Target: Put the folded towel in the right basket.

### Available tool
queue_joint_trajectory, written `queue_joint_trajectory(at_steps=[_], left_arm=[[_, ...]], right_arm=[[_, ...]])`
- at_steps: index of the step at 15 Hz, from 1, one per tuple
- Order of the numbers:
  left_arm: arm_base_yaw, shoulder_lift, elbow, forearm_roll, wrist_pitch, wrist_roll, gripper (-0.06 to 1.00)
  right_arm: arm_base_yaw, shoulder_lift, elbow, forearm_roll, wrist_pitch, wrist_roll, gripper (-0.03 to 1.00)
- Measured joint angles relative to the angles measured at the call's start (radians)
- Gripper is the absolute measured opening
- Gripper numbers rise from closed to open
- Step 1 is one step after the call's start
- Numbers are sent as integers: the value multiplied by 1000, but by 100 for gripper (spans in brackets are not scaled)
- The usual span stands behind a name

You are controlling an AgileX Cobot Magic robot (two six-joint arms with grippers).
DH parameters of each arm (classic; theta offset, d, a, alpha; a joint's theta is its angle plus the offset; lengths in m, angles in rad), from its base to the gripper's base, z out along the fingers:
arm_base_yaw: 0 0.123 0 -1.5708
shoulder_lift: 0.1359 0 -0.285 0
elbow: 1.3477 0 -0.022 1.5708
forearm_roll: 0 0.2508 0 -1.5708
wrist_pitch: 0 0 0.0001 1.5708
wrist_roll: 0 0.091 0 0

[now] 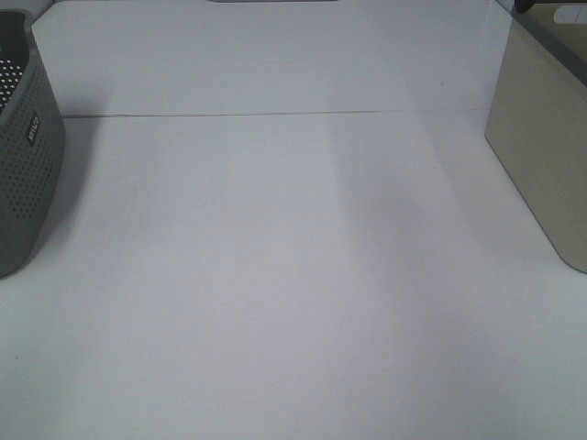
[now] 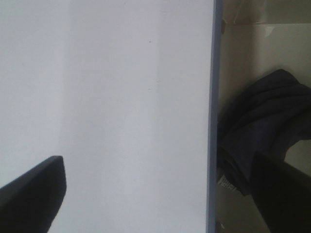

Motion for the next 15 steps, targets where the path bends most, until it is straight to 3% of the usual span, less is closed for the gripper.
queue_joint_trajectory(at_steps=[5,10,15], left_arm=[[0,0,0,0,0,0,99],[0,0,0,0,0,0,99],[0,0,0,1,0,0,99]], right_arm=[[0,-199,88,-55,0,25,98],[0,-633,568,-56,-51,25,98],[0,-1074,903,-57,2,20,98]])
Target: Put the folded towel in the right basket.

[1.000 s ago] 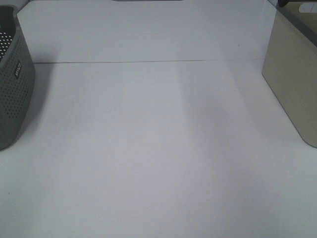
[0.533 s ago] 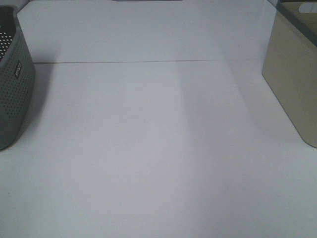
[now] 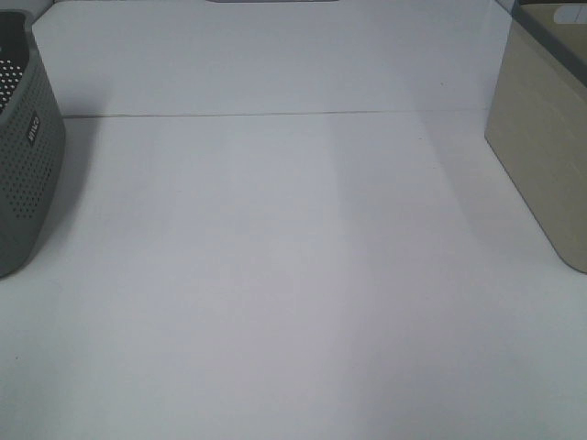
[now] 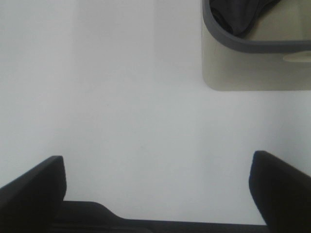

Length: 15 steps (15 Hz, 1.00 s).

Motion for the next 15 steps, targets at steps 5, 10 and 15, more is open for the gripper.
queue_joint_trajectory(at_steps=[5,10,15], left_arm=[[0,0,0,0,0,0,99],[0,0,0,0,0,0,99],[0,0,0,0,0,0,99]], right_arm=[[0,-398,218,0,0,-10,98],[12,-661,463,6,-63,-10,98],[71,-820,549,20,-87,-30,98]])
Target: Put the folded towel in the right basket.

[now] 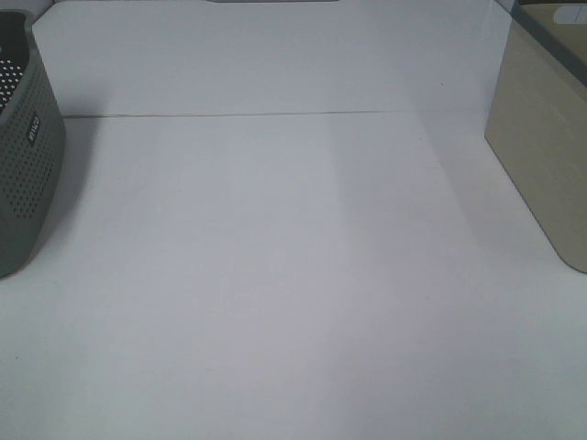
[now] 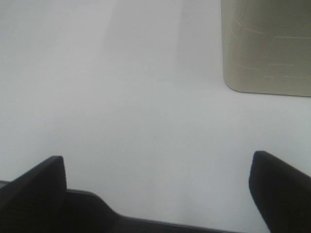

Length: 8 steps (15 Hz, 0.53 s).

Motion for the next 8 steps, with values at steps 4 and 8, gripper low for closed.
queue_joint_trajectory(at_steps=[4,8], left_arm=[[0,0,0,0,0,0,99],[0,0,0,0,0,0,99]], right_arm=[[1,0,18,-1,-9,6,98],[1,0,22,-34,-9,46,97]])
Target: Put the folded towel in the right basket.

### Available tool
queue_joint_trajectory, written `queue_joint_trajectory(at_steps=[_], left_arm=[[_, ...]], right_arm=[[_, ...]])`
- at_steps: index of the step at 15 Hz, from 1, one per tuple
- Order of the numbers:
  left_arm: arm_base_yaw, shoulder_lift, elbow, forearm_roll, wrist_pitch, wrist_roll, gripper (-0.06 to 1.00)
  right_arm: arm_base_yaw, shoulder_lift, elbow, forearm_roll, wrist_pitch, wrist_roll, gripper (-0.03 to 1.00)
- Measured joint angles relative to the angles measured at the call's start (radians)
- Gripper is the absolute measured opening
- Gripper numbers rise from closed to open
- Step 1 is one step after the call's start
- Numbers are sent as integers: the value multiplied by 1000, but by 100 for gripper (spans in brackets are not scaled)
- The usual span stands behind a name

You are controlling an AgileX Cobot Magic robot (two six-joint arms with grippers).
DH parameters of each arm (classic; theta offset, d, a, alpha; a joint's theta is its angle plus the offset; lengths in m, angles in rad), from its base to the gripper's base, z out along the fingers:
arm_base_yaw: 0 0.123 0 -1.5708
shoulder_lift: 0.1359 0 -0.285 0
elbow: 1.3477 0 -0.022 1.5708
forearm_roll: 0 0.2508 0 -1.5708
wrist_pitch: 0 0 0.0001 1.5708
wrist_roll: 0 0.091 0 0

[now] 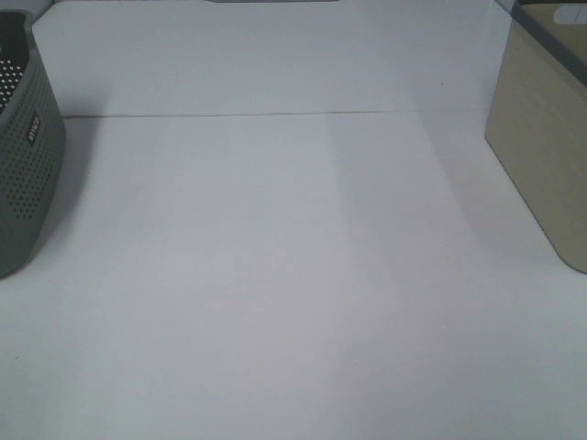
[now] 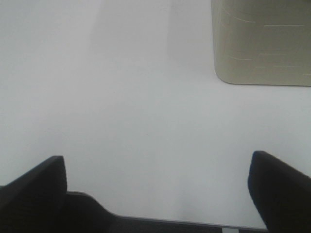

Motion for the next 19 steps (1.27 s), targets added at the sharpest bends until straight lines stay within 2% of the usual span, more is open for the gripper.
queue_joint_trajectory(at_steps=[19], left_arm=[[0,0,0,0,0,0,99]], right_arm=[[0,0,0,0,-2,9,96]])
